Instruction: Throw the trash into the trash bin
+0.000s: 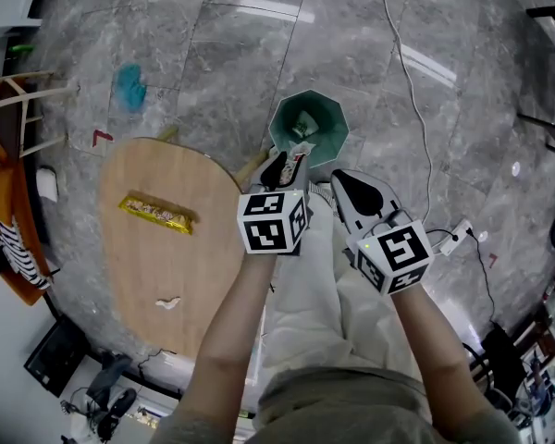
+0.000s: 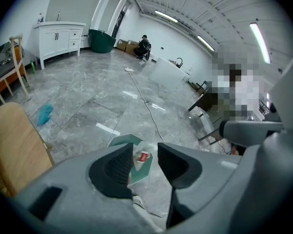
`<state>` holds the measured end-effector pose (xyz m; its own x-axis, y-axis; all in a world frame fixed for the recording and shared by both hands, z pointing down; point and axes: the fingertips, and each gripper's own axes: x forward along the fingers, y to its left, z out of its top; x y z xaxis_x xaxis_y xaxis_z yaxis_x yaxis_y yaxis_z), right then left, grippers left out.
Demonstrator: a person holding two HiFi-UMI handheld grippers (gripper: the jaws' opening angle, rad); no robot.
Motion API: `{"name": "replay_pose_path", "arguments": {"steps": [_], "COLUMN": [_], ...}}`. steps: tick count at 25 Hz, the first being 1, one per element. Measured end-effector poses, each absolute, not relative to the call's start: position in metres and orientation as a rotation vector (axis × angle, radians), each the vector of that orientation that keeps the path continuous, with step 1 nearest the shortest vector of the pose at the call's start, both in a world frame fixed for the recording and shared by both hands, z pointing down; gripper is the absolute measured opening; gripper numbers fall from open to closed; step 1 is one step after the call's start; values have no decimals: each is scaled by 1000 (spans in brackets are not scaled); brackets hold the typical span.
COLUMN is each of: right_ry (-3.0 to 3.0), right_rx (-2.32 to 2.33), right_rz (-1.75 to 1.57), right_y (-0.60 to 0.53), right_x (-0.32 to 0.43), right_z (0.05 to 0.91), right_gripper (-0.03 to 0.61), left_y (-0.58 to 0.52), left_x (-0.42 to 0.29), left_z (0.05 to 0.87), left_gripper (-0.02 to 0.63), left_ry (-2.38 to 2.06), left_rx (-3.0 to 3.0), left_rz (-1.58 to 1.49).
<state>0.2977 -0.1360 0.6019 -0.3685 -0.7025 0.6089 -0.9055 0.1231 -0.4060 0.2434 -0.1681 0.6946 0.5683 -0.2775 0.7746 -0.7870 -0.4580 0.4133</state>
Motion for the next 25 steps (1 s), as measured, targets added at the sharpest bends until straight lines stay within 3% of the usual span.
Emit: {"name": "replay_pose_path", "arguments": {"steps": [4,22,25], "right_ry": [-2139,-2130,-2133], "right_rx": [1578,1603,1605], "right_rz": [1088,1072,1068], "right_y": [-136,-139,-139], "right_x": [297,295,293], "right_z": [602,594,592], "right_gripper": [9,9,9], "left_y": [-167,-169,-170], "left_x": [244,240,237], "left_z": [695,685,683], "left_gripper": [187,184,154], "left_ry": [-855,-851,-863], "left_rx": [2003,2007,2013], "left_rz": [816,800,810]}}
